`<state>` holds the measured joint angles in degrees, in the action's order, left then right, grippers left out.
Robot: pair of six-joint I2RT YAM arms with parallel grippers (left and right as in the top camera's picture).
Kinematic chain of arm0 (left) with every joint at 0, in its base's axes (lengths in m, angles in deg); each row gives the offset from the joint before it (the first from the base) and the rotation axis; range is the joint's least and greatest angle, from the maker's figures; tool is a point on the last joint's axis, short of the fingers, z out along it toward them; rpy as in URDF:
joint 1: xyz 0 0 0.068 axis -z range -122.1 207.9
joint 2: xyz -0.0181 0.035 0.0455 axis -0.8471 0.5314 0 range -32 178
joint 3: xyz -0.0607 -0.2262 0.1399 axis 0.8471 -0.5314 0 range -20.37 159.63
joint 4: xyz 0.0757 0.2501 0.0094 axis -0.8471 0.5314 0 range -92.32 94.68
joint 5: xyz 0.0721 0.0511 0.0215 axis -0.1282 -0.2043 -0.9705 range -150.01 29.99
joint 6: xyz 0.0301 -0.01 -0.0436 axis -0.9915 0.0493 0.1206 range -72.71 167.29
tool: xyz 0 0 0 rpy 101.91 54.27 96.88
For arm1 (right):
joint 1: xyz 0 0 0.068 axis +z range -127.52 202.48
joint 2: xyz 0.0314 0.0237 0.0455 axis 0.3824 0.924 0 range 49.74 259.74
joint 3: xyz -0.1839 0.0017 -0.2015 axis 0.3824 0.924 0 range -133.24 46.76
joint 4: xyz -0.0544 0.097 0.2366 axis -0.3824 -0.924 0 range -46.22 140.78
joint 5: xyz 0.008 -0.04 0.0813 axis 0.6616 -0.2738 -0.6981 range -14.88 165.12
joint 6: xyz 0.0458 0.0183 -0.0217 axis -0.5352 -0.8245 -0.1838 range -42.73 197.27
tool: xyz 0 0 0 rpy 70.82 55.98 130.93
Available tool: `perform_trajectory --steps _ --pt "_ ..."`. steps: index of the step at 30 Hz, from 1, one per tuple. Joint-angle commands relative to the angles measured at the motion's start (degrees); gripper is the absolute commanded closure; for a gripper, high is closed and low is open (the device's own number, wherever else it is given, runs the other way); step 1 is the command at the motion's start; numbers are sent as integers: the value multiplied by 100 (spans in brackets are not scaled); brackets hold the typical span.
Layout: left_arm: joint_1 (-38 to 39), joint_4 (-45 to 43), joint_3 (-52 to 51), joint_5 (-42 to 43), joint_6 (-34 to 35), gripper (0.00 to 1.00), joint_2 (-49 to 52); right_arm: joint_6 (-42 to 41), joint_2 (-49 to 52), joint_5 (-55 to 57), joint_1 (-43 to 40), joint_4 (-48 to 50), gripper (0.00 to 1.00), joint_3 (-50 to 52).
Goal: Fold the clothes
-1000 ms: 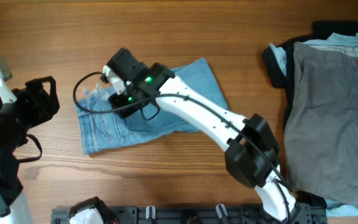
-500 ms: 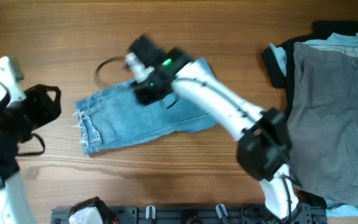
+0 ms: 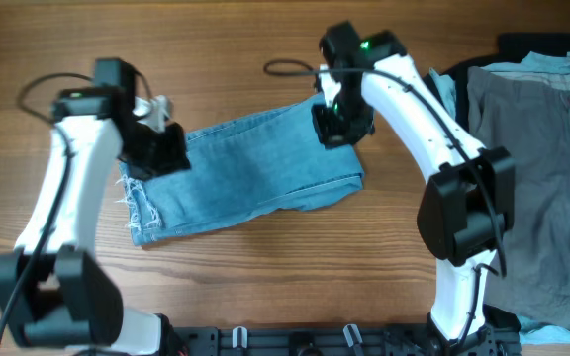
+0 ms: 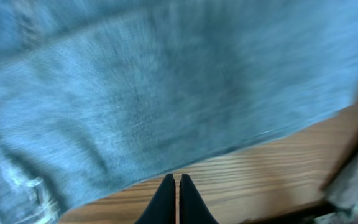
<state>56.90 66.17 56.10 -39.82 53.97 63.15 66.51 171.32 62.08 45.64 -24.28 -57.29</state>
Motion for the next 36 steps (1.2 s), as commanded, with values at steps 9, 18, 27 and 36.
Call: perform_trajectory --steps 9,18,27,36 --pt "-435 -1853 -2544 -1674 1331 94 310 -293 -17 365 -372 2037 96 2830" --pt "-1685 -1613 -2404 -120 367 90 72 761 -356 240 -1143 1180 92 2455" --pt "-726 -2374 -1893 1606 -44 94 -1187 841 -1834 -2922 -824 2164 91 2155" --pt "-98 -2721 -2114 472 577 96 -481 -424 -914 -2557 431 3751 91 2317"
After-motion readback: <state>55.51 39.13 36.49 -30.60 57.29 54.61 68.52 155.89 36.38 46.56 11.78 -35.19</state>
